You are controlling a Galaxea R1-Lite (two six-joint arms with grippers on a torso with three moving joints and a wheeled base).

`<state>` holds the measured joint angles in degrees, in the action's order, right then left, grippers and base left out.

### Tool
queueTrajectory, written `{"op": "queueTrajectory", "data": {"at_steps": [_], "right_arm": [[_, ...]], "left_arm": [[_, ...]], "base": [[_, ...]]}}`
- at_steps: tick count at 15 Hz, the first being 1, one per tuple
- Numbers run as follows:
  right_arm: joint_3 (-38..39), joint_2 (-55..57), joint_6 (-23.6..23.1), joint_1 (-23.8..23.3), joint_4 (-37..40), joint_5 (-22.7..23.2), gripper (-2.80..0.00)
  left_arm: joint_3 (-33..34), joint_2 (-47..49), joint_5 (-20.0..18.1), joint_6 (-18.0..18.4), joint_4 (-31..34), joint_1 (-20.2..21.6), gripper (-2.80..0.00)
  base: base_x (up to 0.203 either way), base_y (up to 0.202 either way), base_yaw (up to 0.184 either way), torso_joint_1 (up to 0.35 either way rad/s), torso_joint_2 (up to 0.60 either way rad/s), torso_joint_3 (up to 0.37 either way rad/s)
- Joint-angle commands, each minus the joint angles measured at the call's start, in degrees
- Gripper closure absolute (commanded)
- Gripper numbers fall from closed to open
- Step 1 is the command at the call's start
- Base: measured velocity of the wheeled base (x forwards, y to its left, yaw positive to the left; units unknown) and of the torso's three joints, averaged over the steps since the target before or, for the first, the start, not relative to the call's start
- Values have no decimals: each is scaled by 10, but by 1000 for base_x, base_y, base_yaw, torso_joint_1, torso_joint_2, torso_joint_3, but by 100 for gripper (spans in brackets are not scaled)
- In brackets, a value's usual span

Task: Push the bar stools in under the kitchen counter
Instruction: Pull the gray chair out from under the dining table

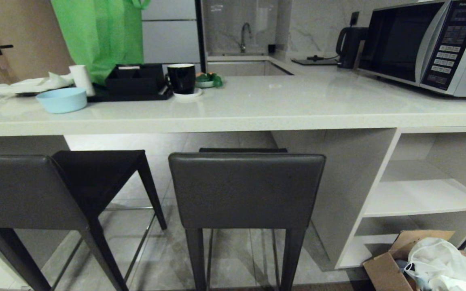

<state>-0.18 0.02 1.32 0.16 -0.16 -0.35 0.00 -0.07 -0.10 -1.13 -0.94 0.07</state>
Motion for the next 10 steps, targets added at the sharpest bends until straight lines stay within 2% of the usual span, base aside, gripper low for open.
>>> {"op": "queueTrajectory", "data": {"at_steps": [1, 10], "right_arm": [[0, 0, 0, 0, 0, 0, 0], [0, 0, 1, 0, 0, 0, 0]], "left_arm": [[1, -1, 0, -1, 0, 0, 0], [1, -1, 1, -1, 0, -1, 0]], "base": [[0, 0, 0, 0, 0, 0], [0, 0, 0, 0, 0, 0]]}}
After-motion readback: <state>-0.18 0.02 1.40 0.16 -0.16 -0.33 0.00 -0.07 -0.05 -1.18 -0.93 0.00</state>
